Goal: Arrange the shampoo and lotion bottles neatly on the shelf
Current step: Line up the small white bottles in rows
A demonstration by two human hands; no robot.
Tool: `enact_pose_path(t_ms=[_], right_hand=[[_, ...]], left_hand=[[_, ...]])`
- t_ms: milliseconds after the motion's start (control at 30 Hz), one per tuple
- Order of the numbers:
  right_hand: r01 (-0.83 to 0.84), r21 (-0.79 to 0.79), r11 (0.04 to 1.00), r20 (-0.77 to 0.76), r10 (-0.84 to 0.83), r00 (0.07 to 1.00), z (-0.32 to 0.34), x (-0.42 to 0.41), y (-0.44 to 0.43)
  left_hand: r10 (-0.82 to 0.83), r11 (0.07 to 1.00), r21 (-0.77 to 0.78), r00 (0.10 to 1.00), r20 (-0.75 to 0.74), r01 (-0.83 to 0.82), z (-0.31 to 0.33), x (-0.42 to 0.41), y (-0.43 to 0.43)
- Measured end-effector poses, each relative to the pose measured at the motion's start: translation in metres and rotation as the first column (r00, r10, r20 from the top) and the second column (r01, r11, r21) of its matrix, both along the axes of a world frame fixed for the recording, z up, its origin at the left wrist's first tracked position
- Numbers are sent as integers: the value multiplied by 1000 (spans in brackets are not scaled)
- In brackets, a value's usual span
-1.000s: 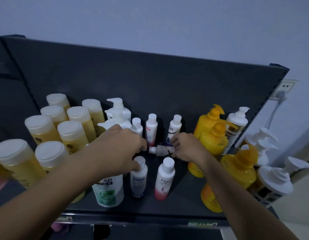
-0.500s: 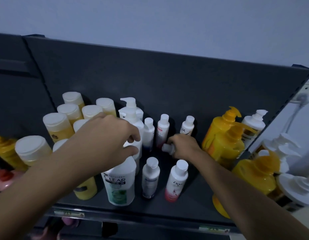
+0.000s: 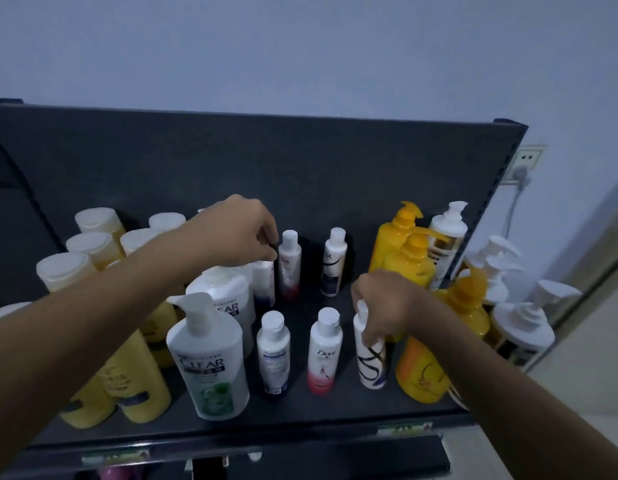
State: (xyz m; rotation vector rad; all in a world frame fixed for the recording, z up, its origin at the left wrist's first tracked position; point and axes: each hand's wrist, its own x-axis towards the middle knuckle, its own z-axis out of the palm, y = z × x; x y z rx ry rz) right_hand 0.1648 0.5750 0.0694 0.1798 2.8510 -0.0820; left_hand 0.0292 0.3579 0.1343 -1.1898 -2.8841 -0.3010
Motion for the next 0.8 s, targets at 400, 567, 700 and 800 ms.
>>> enact_pose_path(t_ms=[400,567,700,800], right_hand=[[53,-56,997,-172,-62,983,-13,31,2],[35,0,999,-51,-35,998,25,29,-3],[86,-42,995,-215,-93,972,67,-18,8],[179,-118,977,-331,-209,920,60,-80,16]], left_hand=[[-57,995,-87,998,3,57,-10,-30,38],[-67,987,-150,997,-36,61,-12,-41,46],[-57,973,-226,995,-80,38,-15,-55,56],[-58,962,-270,992,-113,26,-21,-63,67]])
